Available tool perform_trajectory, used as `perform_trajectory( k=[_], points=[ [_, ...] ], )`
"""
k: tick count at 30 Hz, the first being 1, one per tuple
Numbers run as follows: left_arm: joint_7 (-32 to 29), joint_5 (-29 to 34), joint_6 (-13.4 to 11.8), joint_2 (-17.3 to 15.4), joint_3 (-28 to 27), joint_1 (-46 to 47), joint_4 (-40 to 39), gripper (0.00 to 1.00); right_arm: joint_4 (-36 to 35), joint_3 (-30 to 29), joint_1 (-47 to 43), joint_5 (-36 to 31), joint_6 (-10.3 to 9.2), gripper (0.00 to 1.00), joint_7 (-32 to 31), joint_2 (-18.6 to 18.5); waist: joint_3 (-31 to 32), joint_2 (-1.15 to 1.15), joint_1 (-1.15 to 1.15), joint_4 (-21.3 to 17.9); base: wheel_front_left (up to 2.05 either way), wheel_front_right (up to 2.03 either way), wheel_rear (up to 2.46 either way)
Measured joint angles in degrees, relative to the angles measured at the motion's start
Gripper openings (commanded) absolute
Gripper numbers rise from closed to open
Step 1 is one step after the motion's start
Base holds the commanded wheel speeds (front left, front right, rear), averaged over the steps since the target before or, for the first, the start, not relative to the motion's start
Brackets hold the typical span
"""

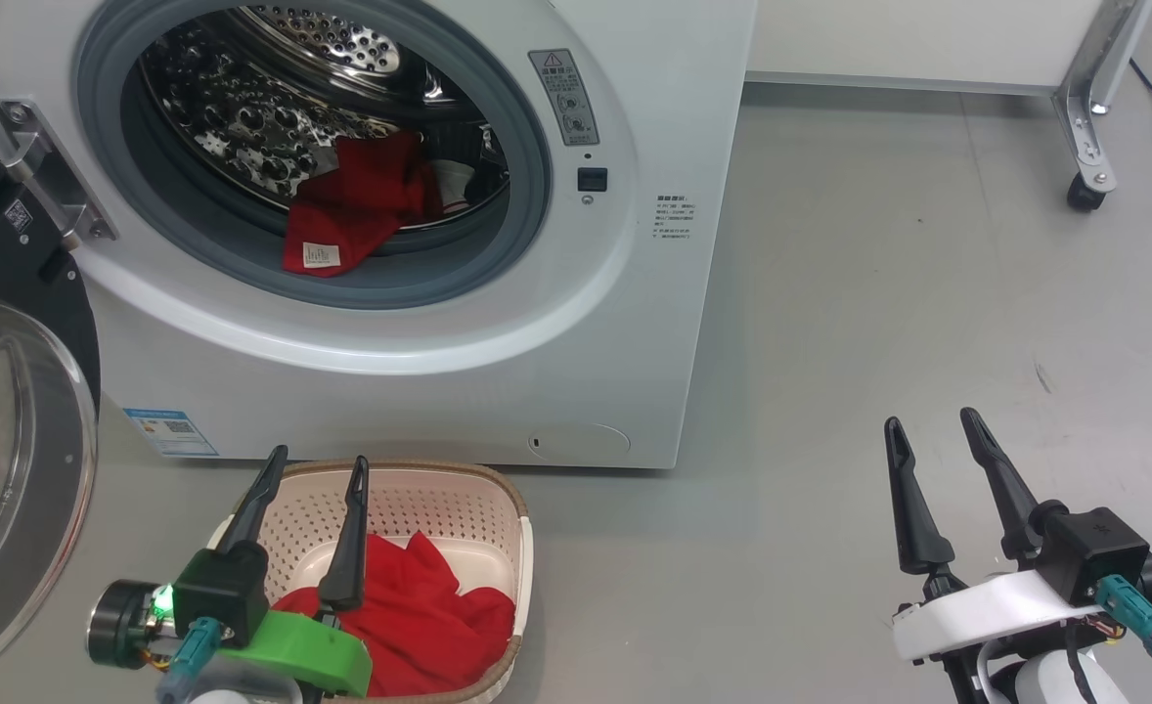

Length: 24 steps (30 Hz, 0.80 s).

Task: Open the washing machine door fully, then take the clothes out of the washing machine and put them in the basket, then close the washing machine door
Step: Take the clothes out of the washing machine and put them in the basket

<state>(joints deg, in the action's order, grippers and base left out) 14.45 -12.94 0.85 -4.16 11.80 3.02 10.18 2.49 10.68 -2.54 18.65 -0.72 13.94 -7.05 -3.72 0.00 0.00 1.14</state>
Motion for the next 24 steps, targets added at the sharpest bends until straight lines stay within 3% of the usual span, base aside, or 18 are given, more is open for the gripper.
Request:
perform_trajectory(
  k=[24],
  points=[
    [0.0, 0.4, 0.0, 0.2, -0.4, -0.2, -0.8, 1.0, -0.5, 0.2, 0.0, 0.0, -0.02, 1.0, 0.0, 0.0, -1.3, 0.0, 0.0, -1.0, 0.0, 0.0, 0.0]
  ],
)
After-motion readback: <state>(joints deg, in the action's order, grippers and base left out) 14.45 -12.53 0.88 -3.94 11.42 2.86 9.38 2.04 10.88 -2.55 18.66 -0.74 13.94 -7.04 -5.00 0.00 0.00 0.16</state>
